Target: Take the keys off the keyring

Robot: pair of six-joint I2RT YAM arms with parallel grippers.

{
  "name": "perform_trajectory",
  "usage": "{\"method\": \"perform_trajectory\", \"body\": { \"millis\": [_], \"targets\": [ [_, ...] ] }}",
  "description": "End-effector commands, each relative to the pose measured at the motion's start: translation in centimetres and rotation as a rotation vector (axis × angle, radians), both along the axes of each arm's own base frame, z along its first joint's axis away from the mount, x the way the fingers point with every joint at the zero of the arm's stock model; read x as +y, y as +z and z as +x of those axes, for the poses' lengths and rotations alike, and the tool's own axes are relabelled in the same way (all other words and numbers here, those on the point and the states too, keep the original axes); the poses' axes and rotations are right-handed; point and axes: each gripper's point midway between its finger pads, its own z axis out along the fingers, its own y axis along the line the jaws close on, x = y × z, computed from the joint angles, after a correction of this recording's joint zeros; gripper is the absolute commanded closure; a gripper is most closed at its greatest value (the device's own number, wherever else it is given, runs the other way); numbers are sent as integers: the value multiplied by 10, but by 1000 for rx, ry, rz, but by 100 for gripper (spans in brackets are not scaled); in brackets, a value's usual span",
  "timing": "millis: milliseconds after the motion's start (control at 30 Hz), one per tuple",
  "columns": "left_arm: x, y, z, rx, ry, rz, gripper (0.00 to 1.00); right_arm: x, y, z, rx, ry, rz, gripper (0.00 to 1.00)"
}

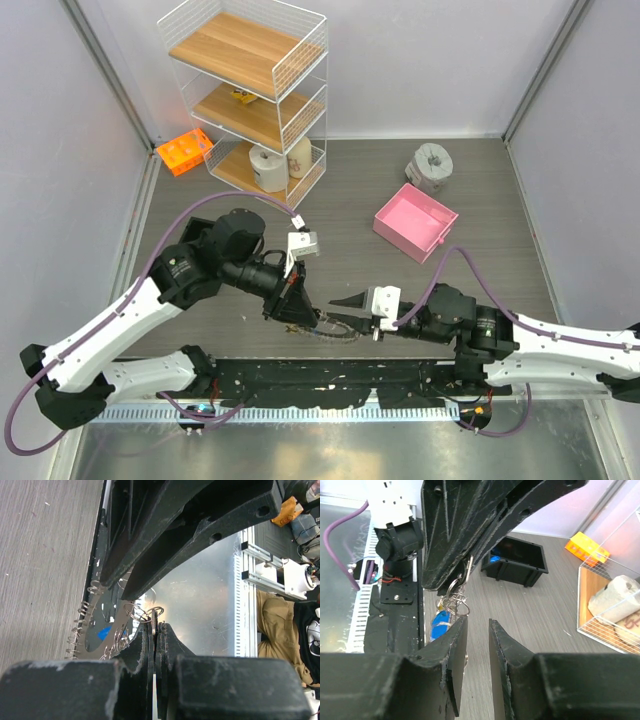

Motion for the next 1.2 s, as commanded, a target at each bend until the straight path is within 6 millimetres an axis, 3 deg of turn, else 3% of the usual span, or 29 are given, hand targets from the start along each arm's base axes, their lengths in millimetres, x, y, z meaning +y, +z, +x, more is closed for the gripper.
{"method": "perform_trajectory", "body": {
  "millis": [0, 233, 400, 900, 1167],
  "targets": [
    [-1, 32, -5, -71, -46, -107, 100, 11, 23, -11, 4, 76, 80, 70],
    [0, 34, -4, -78, -45, -107, 100, 18, 24, -17, 6, 119, 72, 71],
    [1, 35, -5, -84, -44, -109, 100, 20, 25, -22, 0, 147, 72, 82],
    [2, 35, -10, -67, -70, -115, 100, 18, 37, -18, -7, 127, 105, 65],
    [2, 34, -13, -58, -84, -117, 100, 19, 44, -18, -15, 130, 125, 67]
  ]
}}
